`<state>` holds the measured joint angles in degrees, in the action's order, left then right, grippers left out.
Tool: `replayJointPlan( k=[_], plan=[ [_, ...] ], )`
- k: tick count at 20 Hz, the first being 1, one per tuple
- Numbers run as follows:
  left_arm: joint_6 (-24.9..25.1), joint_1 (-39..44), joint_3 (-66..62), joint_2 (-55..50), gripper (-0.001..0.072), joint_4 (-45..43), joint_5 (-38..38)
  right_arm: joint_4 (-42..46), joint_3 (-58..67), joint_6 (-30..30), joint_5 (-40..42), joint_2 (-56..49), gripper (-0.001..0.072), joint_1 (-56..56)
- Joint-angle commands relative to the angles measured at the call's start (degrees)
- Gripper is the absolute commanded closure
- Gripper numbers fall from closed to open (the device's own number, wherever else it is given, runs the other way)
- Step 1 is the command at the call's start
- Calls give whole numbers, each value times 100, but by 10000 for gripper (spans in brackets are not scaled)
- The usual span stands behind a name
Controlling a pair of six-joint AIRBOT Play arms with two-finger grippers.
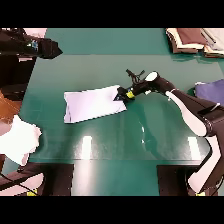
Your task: Fold the shirts.
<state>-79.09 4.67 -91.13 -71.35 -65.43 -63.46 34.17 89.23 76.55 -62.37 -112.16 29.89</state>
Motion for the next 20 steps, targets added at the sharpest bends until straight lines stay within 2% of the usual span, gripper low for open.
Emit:
replayJointPlan(
  k=[1,4,10,15,20],
  plan=[
    [-11,122,0,4,680,26,-146,-96,695,-37,-232,-151,697,-22],
    [-13,627,0,4,679,26,-170,-9,852,-4,-315,391,697,-675],
    [4,1633,0,4,678,26,103,2374,852,1060,-525,2079,697,-2907],
    [-2,1930,0,4,678,59,494,2559,852,1086,-623,2754,697,-4745],
    [-44,1928,0,4,678,140,514,2557,852,929,-579,2793,697,-5536]
  ],
)
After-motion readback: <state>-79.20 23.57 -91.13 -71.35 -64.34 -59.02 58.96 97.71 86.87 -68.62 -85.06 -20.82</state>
